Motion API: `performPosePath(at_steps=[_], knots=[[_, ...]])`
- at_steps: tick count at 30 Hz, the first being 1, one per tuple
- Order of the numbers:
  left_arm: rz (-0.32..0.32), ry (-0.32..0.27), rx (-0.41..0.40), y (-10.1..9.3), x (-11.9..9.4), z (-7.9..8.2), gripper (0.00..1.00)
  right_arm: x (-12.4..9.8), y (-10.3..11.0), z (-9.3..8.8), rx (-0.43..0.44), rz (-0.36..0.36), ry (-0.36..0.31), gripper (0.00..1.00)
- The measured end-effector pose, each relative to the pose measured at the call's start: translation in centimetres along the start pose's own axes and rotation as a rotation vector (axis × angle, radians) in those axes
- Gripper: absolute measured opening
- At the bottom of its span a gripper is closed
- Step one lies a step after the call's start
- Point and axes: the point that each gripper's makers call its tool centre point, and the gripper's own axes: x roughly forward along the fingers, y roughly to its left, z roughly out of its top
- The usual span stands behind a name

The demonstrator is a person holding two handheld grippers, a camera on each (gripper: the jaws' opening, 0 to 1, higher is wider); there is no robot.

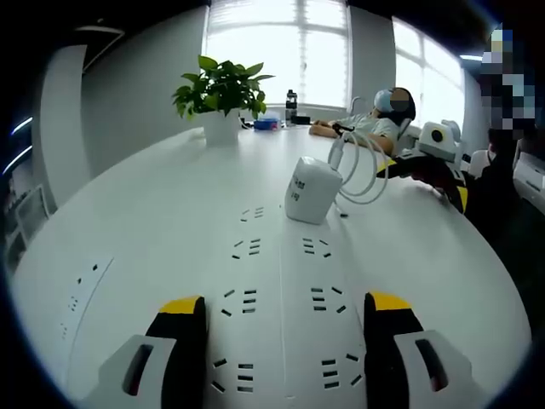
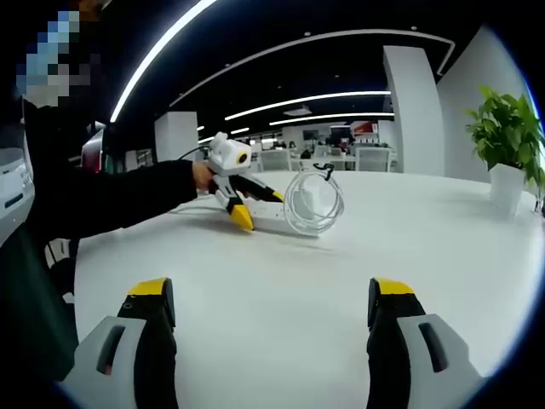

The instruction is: Straighten the power strip on the desk, plug the charger into it

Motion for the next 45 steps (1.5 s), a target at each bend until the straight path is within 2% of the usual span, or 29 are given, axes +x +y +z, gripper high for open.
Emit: performPosePath(at_steps=[4,24,45], knots=[[-0.007,-0.017,-0.001,-0.3,-0.1,0.0,0.76,0.2,0.3,-0.1,-0.002,0.004,0.003,0.93],[-0.008,-0.022,0.002,-1.4,-0.6,-0.5,0.75,0.5,0.9,-0.3,-0.012,0.009,0.014,0.93],[-0.019,-0.027,0.007,-2.2,-1.3,-1.0,0.75,0.4,1.6,0.5,-0.016,0.012,0.005,0.94]])
